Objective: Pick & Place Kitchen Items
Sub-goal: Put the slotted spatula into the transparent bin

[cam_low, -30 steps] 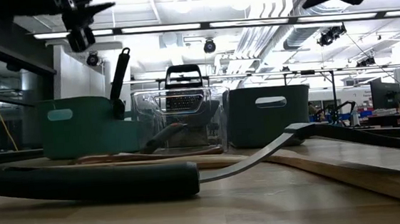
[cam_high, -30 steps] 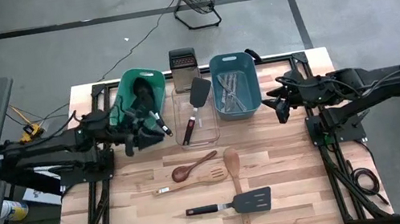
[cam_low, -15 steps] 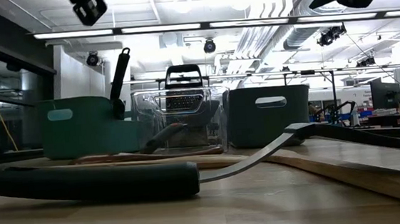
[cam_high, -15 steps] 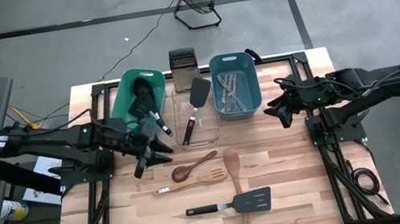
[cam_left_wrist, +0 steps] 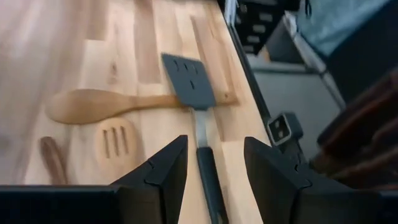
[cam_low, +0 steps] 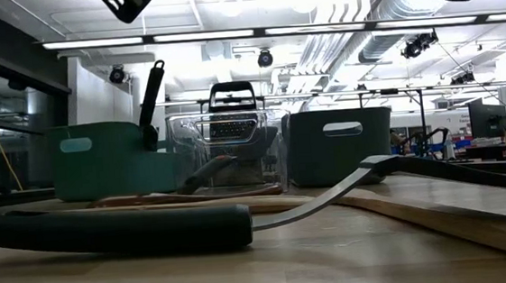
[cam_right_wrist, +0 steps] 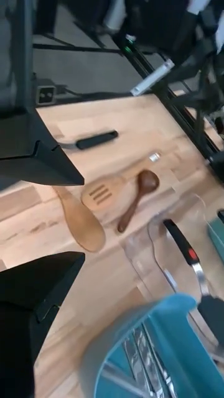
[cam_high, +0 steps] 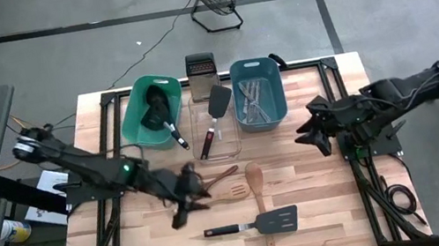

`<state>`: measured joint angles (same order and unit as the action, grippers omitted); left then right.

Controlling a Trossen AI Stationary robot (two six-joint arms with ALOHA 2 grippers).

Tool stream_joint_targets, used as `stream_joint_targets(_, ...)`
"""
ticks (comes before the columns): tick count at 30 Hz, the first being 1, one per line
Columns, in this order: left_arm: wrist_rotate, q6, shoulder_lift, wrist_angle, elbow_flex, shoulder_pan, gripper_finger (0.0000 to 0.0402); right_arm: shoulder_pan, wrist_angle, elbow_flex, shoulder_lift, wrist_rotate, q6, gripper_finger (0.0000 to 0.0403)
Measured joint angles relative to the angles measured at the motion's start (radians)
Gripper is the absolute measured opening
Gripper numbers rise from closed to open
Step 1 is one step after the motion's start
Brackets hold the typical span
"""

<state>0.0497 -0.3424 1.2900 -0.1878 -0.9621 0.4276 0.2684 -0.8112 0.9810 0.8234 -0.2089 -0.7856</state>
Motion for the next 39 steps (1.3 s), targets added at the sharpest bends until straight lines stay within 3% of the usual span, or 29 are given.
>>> stream_joint_targets(7, 0.003, 0.068, 0.211, 0.008, -0.108, 0.061, 0.0156, 0.084, 0.0, 0.0, 0.0, -0.006, -0.01, 0.0176)
stream_joint_targets(16, -0.033, 0.024, 0.39, 0.027, -0.167, 0.057, 0.0156, 0.167, -0.001, 0.0, 0.001, -0.076, -0.05, 0.0176)
stream_joint_targets(26, -0.038, 0.023, 0.431, 0.018, -0.167, 0.057, 0.016, 0.217, -0.001, 0.0, 0.004, -0.091, -0.18, 0.0176)
stream_joint_targets(39, 0.045, 0.109, 0.431, -0.295, -0.304, 0.111, 0.0223, 0.308, 0.059, 0.0, 0.132, -0.16, -0.296, 0.0176)
